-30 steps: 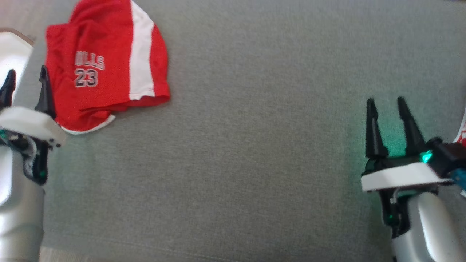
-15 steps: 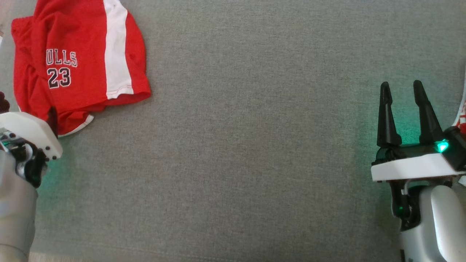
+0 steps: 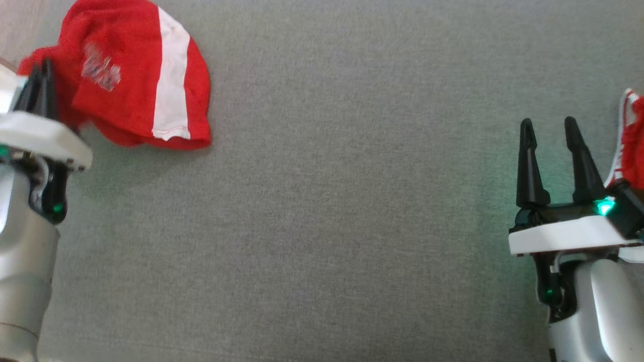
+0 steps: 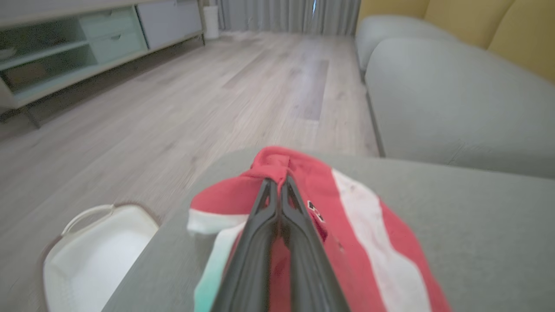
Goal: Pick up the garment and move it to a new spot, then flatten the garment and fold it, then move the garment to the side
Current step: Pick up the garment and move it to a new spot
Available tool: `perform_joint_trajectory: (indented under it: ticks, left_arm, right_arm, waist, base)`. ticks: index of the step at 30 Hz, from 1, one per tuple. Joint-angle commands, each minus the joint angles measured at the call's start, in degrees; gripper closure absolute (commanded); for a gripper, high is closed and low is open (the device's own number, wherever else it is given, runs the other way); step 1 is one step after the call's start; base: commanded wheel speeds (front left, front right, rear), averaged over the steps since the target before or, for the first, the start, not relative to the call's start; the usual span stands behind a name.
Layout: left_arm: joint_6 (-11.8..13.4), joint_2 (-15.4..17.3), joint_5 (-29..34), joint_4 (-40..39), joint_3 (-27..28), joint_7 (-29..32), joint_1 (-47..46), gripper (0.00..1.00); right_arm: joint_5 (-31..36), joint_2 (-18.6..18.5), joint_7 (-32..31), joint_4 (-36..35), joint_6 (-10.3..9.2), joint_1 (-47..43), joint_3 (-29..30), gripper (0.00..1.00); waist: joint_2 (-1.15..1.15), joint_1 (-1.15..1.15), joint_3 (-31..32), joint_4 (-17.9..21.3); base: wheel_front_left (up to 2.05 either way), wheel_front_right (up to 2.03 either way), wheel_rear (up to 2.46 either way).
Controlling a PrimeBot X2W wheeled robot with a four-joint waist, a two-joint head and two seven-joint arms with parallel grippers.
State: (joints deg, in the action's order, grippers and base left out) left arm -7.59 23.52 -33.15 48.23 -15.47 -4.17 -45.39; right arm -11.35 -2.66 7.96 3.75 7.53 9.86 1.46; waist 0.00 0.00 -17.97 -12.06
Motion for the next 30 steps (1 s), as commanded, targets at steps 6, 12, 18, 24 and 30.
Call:
perform_joint_trajectory:
  ticks: [6,12,18,24,30]
  left_arm:
    - [0.1,5.7,-2.06,-13.32,-3.41,-2.58,-2.02,1.0]
    - [0.72,4.87,-3.35,-26.67,-5.3,0.77,-1.16,1.0]
    - [2.87,2.83,-3.26,-37.3,-7.32,4.84,-1.76,1.0]
    - [4.73,0.77,-1.83,-45.81,-11.08,10.5,-4.03,1.0]
    - [5.09,0.96,-1.22,-45.91,-12.51,14.01,-6.18,1.0]
  right_arm:
    - [-2.73,-0.21,2.7,0.98,-0.04,-0.26,-2.25,0.0]
    - [-5.16,-0.21,4.59,3.42,-0.04,-0.06,-3.47,0.0]
    - [-6.7,-0.21,5.8,4.81,-0.04,0.99,-4.9,0.0]
    - [-9.07,-0.21,6.78,6.21,-0.04,3.07,-7.53,0.0]
    - [-11.08,-0.21,7.0,6.41,-0.04,4.25,-9.15,0.0]
  waist:
    - [0.0,0.0,4.22,2.58]
    - [0.0,0.0,5.79,6.08]
    - [0.0,0.0,5.42,9.82]
    - [0.0,0.0,3.71,16.67]
    - [0.0,0.0,2.49,21.8]
  base:
    - [0.0,0.0,0.0]
    - [0.0,0.0,0.0]
    - [0.0,0.0,0.0]
    - [0.0,0.0,0.0]
    - [0.0,0.0,0.0]
